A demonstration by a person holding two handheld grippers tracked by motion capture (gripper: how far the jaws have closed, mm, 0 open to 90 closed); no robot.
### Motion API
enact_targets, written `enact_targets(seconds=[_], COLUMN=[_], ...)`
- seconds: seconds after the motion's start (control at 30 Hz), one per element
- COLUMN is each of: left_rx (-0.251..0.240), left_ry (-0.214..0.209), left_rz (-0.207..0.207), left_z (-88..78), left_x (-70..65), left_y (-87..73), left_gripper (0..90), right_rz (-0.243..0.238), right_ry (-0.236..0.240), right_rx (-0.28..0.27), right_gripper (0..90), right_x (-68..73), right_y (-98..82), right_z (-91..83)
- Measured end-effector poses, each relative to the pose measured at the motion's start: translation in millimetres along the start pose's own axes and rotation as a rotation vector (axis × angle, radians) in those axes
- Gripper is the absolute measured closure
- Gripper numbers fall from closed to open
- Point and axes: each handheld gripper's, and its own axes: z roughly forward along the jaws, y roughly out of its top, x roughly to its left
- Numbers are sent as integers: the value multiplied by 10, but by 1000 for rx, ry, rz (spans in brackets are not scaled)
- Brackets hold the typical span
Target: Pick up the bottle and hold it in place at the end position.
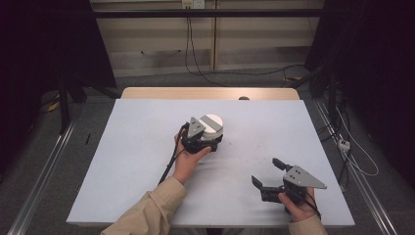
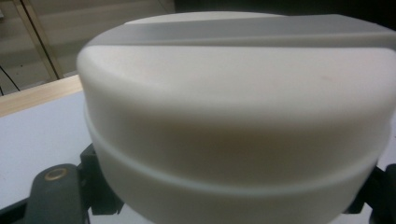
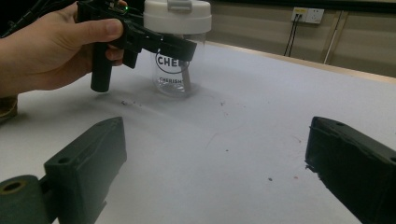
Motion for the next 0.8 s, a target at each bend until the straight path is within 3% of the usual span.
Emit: enact_targets(seconds=[0.4, 0.8], left_rx=[-11, -7], left_ry=[-3, -20], left_rz=[23, 6], left_z=[7, -19], left_x=[7, 35], left_y=[-24, -44], left_gripper=[184, 184], right_rz=[0, 16], right_ry=[7, 23], right_rx=[6, 16], right_gripper=[51, 25], right_x=[0, -13], right_y=[-4, 44], right_z=[10, 127])
